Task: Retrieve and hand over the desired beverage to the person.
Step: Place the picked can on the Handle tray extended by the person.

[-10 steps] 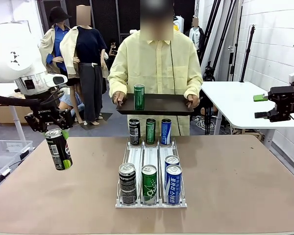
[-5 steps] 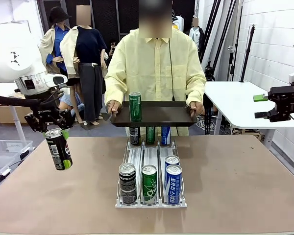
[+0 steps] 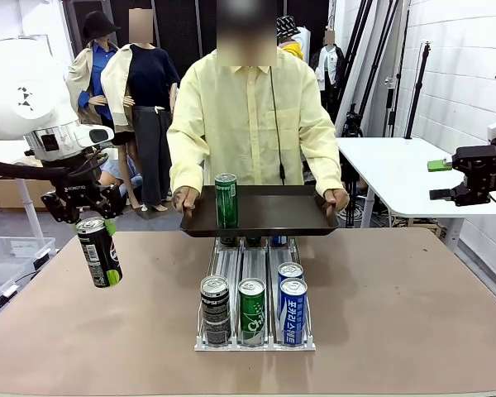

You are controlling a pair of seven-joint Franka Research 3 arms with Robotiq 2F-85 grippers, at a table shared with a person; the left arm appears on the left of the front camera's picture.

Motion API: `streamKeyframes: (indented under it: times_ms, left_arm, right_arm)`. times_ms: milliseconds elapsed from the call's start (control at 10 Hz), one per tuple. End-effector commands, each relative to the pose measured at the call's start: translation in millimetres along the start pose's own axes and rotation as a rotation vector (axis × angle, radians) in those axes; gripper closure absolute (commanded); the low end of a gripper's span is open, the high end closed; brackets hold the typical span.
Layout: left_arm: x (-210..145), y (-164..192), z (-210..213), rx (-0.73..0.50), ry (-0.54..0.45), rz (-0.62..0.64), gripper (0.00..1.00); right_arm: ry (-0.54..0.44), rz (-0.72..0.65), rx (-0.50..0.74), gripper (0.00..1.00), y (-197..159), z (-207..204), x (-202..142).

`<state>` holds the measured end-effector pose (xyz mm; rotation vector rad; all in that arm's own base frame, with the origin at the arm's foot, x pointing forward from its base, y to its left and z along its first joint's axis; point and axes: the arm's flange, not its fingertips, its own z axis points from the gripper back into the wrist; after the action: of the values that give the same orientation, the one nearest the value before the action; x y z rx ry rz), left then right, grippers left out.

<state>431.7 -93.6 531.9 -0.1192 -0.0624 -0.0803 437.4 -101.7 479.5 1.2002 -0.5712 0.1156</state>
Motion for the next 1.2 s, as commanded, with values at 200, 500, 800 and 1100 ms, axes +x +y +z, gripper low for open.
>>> streamKeyframes:
  times_ms: [200, 500, 800, 1100]
  left_arm:
    - [0.5, 1.6, 5.9, 0.01, -0.014, -0.002, 1.0]
    - [0.5, 1.6, 5.9, 0.01, -0.014, -0.002, 1.0]
    - [0.5, 1.6, 5.9, 0.01, -0.014, -0.002, 1.0]
    - [0.5, 1.6, 5.9, 0.01, -0.014, -0.002, 1.0]
  right_arm:
    - [0.001, -0.003, 0.01, 0.0, 1.1, 0.2, 1.2]
    - [0.001, -0.003, 0.01, 0.0, 1.1, 0.2, 1.2]
    - [0.001, -0.003, 0.01, 0.0, 1.1, 0.2, 1.2]
    - [0.001, -0.003, 0.01, 0.0, 1.1, 0.2, 1.2]
